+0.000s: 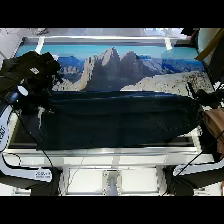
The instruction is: Fold the clothes and pants, and hang the long-sleeved shirts on hangers.
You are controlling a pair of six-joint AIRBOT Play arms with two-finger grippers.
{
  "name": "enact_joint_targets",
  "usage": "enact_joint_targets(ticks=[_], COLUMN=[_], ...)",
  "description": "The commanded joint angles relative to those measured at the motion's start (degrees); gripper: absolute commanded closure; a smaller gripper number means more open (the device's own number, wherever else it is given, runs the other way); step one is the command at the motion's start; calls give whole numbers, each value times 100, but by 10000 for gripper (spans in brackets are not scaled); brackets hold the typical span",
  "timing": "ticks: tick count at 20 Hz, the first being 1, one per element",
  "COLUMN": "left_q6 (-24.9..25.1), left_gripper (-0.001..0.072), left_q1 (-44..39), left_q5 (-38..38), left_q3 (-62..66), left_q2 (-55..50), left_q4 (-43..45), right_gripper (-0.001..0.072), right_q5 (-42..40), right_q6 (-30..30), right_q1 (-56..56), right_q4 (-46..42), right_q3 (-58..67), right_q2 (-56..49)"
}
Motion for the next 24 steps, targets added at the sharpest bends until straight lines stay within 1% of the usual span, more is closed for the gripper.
enact_joint_targets(ticks=[1,3,5,6,7,8,9,11,13,14,16,18,20,21,22,24], left_q6=[-24,-22,-22,-24,-9,26,24,22,22,20,20,26,164,175,175,177], left_gripper=[690,690,689,661,404,-13,-1,1,3,3,5,5,5,6,6,11], left_q1=[-170,-269,-299,-304,-315,-315,-289,-70,273,428,675,857,922,911,881,835], left_q5=[946,1121,1115,1036,933,837,675,74,-671,-916,-1023,-1014,-839,-584,-181,1082], left_q3=[275,518,573,573,573,575,581,581,566,522,179,-557,-1421,-1755,-2015,-2308], left_q2=[-85,-105,-146,-160,-149,-125,-70,160,455,627,1139,1718,2013,2009,1969,1827], left_q4=[-466,-466,-468,-470,-466,-463,-448,-247,85,291,688,887,876,778,592,2], right_gripper=[661,661,660,660,623,476,354,351,351,351,351,352,352,352,352,353], right_q5=[-251,-374,-409,-411,-411,-398,-387,-363,-348,-304,-129,181,514,614,673,678], right_q6=[-9,-9,-7,-9,-9,-11,-28,-81,-302,-365,-463,-640,-765,-767,-772,-804], right_q1=[4,4,20,42,79,107,118,98,4,-79,-291,-516,-654,-656,-632,-518], right_q4=[240,321,343,341,367,367,358,304,170,105,-37,-31,20,63,177,455], right_q3=[-90,-90,-90,-90,-90,-90,-87,-87,-87,-90,-90,-90,-90,-90,-90,-90], right_q2=[-7,-9,-17,-26,-39,-42,-26,76,304,461,769,1003,1121,1134,1132,1134])
